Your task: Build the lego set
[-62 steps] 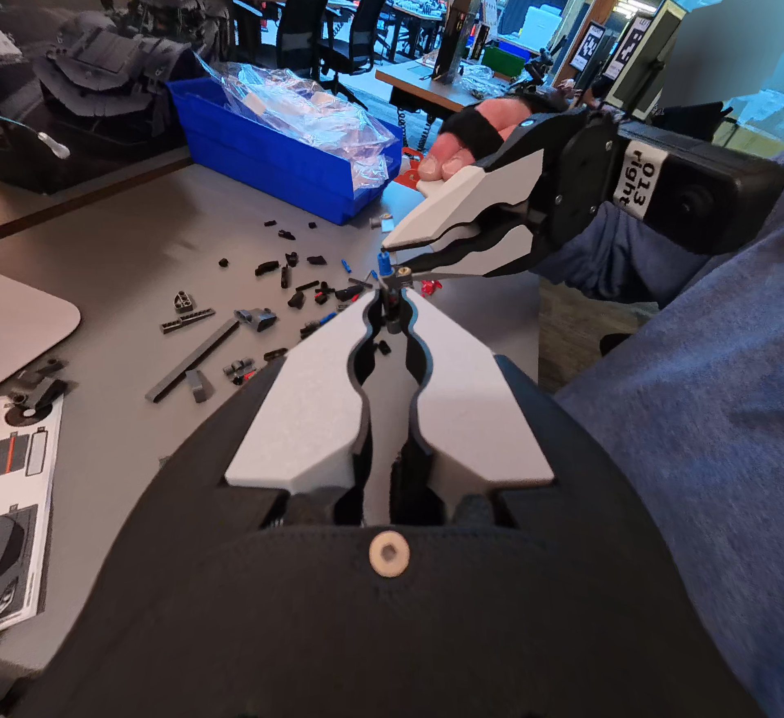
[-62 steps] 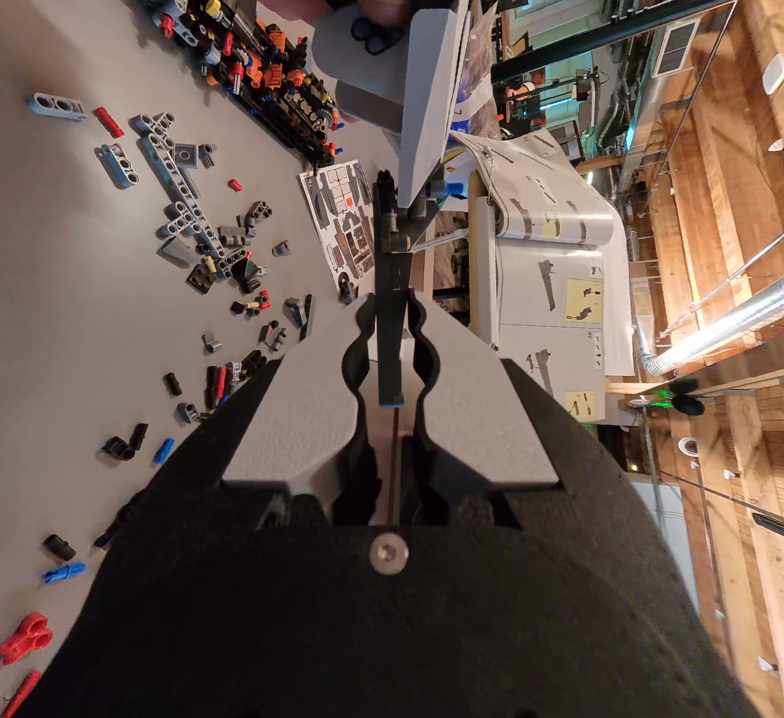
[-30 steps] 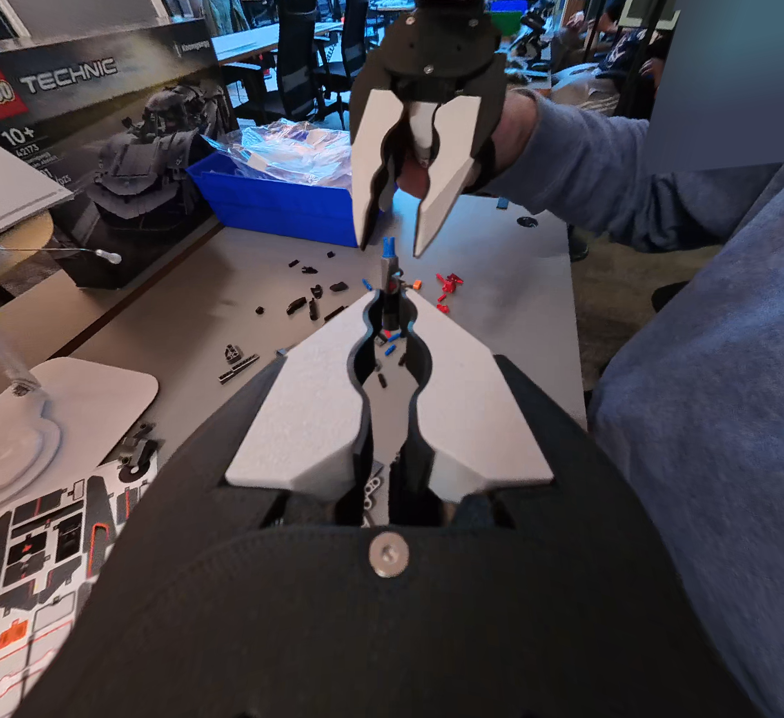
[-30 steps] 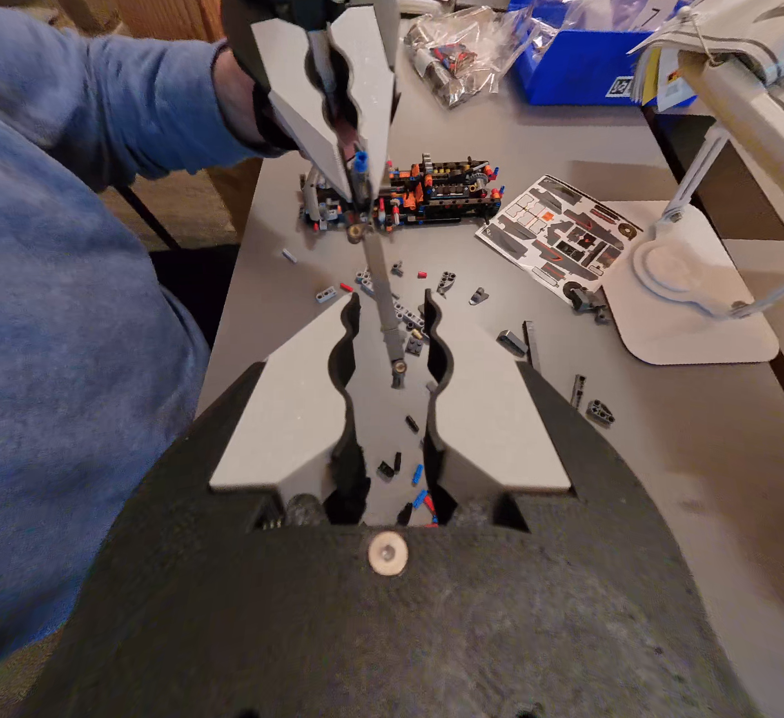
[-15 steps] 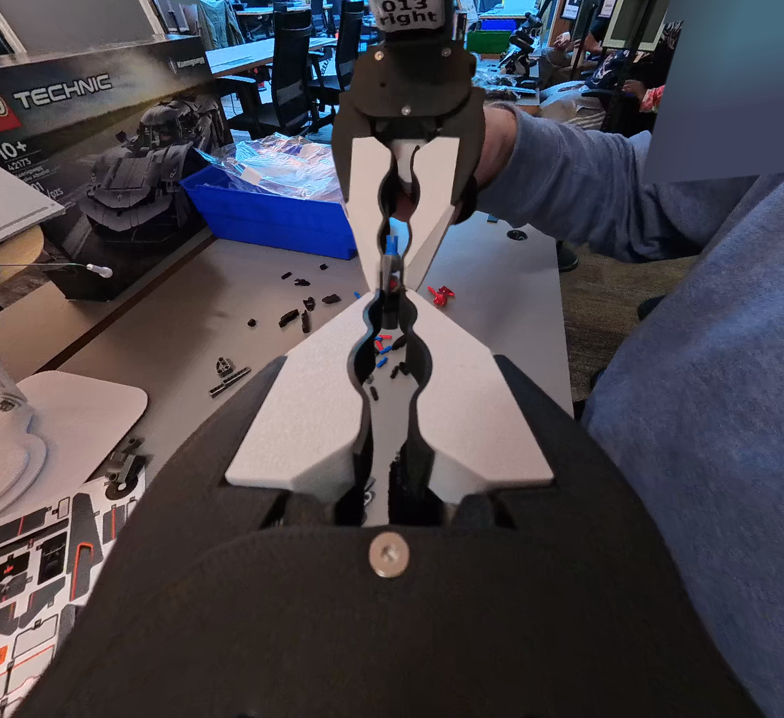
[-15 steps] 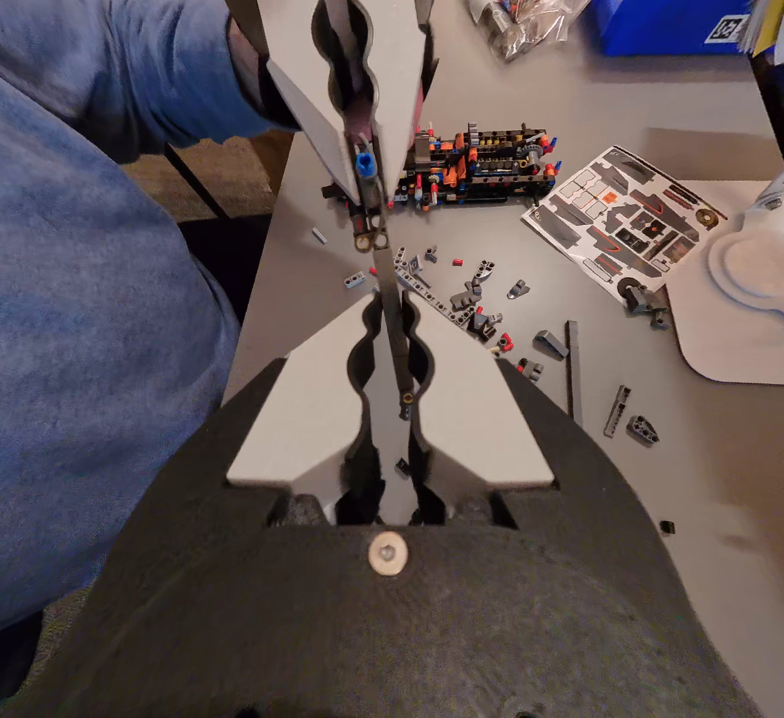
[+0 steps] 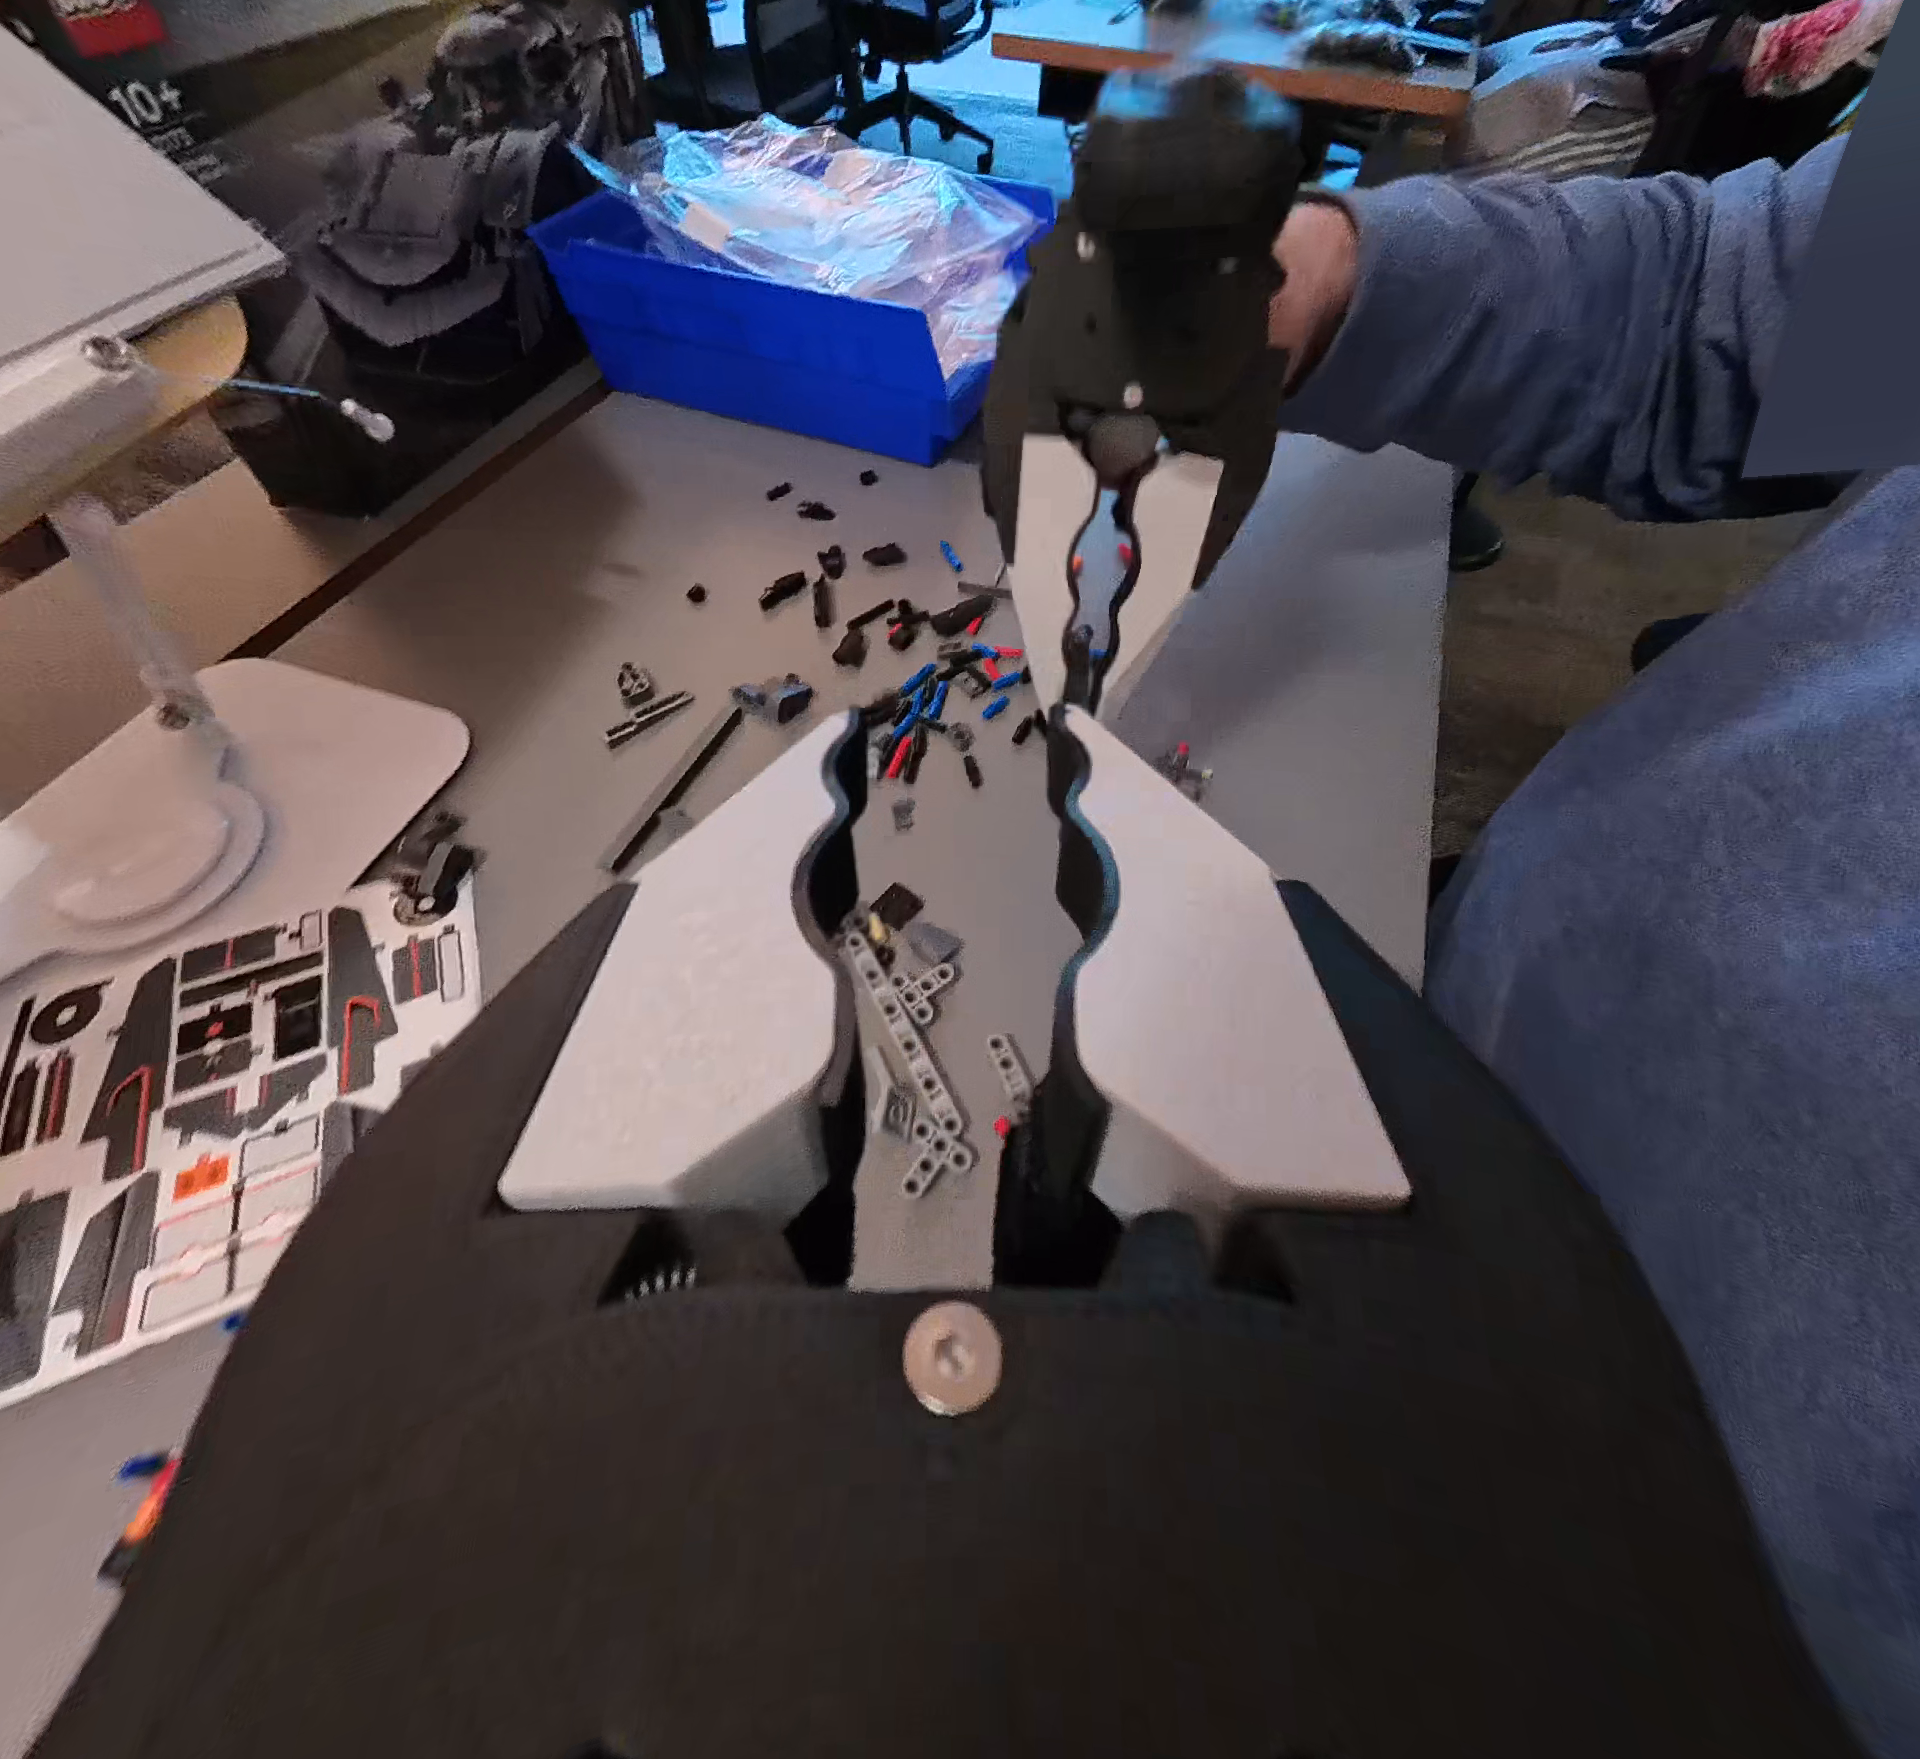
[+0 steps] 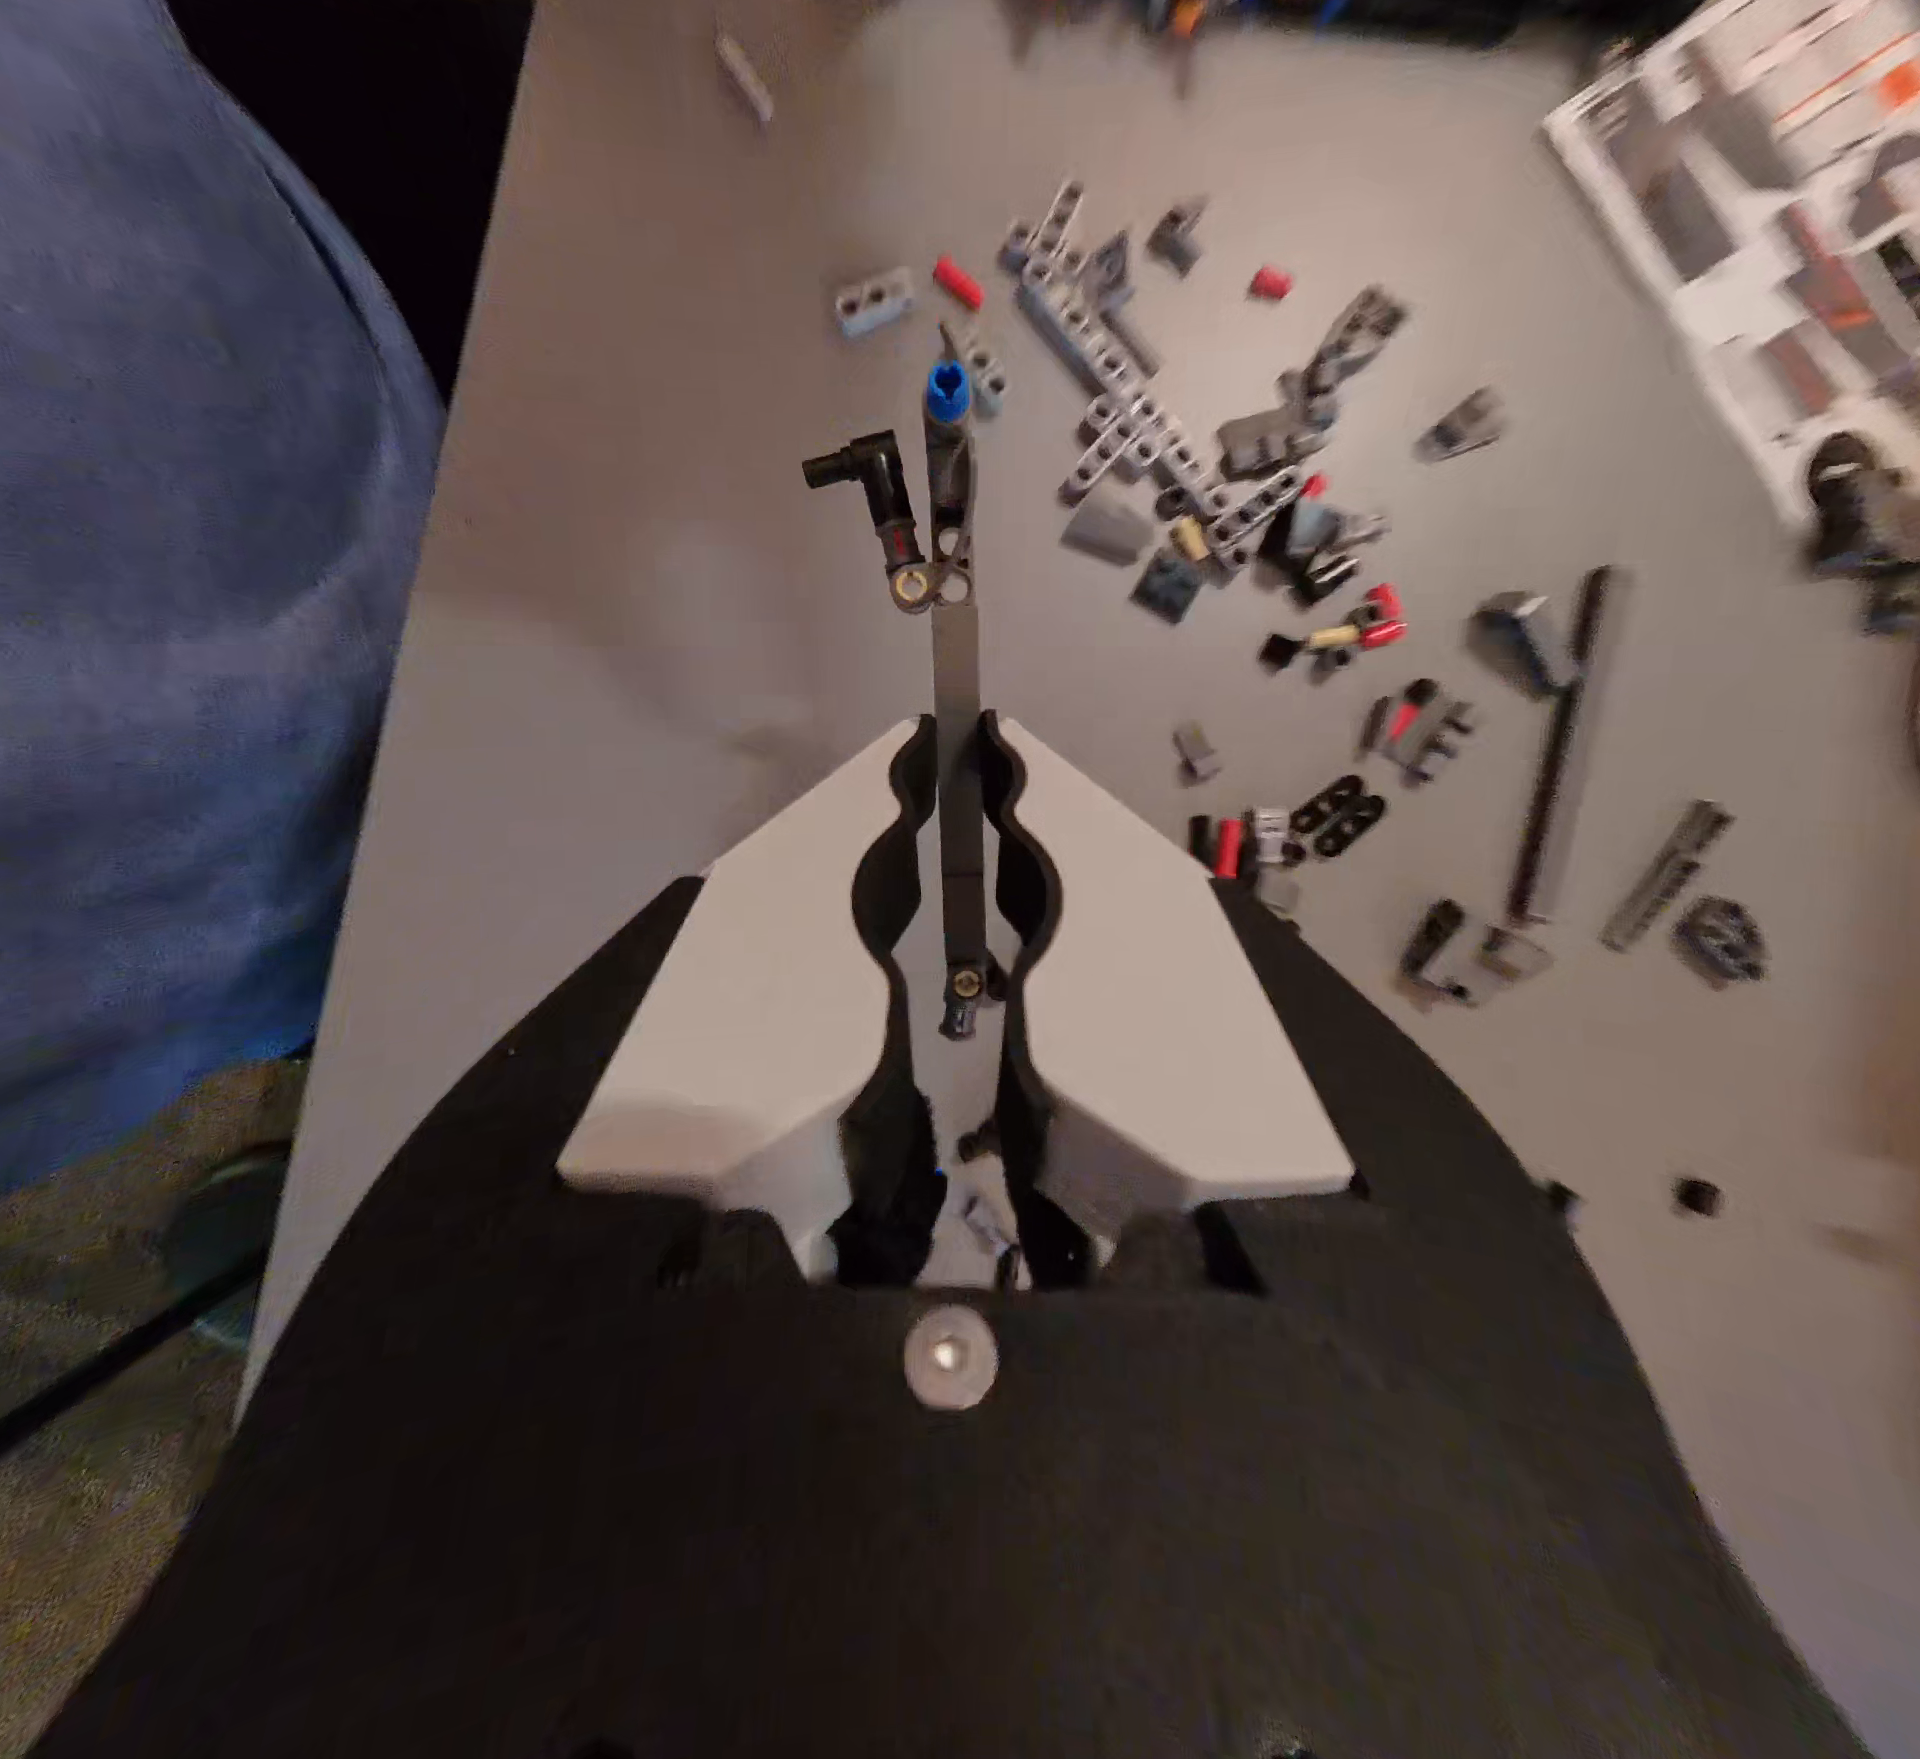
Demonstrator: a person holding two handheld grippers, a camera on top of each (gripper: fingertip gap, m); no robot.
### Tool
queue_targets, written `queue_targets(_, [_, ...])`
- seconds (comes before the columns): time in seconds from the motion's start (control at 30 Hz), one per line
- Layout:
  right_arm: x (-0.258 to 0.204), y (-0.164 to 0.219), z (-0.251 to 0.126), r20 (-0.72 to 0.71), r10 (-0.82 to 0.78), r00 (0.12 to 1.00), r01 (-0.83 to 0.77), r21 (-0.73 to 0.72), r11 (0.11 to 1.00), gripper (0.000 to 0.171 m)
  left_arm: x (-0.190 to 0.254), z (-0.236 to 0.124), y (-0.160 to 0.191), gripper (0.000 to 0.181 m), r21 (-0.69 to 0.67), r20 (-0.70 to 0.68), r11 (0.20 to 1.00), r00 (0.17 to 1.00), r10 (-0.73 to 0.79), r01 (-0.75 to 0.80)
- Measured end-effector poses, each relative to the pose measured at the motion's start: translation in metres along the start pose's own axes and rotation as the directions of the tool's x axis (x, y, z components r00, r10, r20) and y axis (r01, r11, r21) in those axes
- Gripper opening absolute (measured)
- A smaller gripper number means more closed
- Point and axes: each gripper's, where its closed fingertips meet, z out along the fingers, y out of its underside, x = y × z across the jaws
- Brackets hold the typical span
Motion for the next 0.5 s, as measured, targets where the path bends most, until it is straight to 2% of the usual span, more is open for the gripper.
queue_targets(0.1, [-0.002,0.024,0.035,0.023,0.008,1.0,-0.006,-0.088,0.996,0.005,-0.003,-0.006,0.009,0.032,-0.019,0.026,1.0,1.0,-0.005,0.005])
queue_targets(0.2, [-0.009,0.034,0.059,0.062,0.021,0.998,-0.015,-0.106,0.994,0.005,-0.003,-0.009,0.017,0.033,-0.037,0.053,0.999,0.999,0.014,-0.012])
queue_targets(0.3, [-0.007,0.033,0.061,0.045,0.026,0.999,-0.021,-0.107,0.994,0.006,-0.003,-0.013,0.017,0.034,-0.03,0.066,0.999,0.997,0.037,-0.035])
queue_targets(0.37, [-0.006,0.03,0.057,0.034,0.027,0.999,-0.024,-0.106,0.994,0.018,-0.005,-0.016,0.016,0.036,-0.026,0.078,0.999,0.996,0.047,-0.045])
queue_targets(0.5, [0.0,0.02,0.037,0.023,0.054,0.998,-0.052,-0.059,0.997,0.029,-0.012,-0.023,0.012,0.039,-0.028,0.102,0.998,0.993,0.066,-0.063])
